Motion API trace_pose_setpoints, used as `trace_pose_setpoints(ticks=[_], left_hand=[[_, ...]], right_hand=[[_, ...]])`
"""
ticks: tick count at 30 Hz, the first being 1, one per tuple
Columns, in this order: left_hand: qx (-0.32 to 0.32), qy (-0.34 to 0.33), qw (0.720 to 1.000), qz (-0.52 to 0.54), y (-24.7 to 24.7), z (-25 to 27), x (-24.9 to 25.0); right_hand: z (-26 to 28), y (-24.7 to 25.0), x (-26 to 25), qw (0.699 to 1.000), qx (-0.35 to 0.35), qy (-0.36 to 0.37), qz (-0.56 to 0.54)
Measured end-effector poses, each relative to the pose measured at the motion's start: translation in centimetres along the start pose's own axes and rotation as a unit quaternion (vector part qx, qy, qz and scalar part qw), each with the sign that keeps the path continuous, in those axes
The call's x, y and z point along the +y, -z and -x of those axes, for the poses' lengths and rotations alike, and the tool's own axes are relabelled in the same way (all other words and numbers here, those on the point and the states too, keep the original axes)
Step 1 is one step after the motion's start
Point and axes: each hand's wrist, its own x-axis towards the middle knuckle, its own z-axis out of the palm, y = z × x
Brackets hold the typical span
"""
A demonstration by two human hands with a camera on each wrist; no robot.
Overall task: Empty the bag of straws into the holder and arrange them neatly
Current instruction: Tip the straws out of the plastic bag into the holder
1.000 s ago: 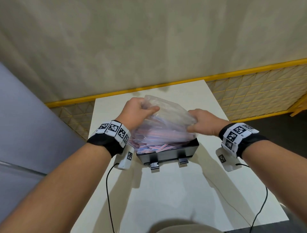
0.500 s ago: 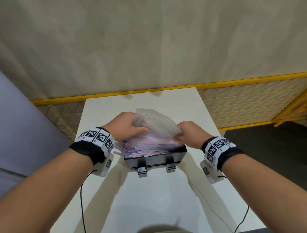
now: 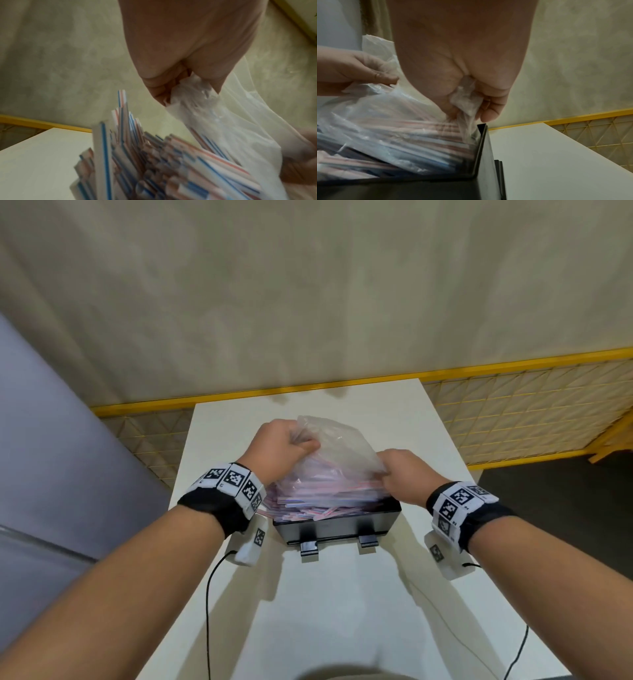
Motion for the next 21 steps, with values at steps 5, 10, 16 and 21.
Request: trace_pose_setpoints(ticks=[5,10,16,21], left_hand=[[-0.062,0.027,0.998,0.006,0.6,0.0,-0.5],[-0.051,0.004,0.999,-0.011,0.1,0.2,-0.8],[-0.028,0.009,0.999,0.035,0.0,0.0,0.3],[-0.012,0.023,0.998,0.051,0.2,-0.3,0.1]], right_hand=[[0.2,-0.1,-0.3,0.999,-0.035,0.025,0.012],[0.3,-0.6,-0.4,0.999,-0.026,-0.012,0.043],[0.2,-0.4,-0.7,0.999,-0.01,-0.016,0.046],[0.2,-0.1,-0.1,1.0,-0.002,-0.004,0.0]])
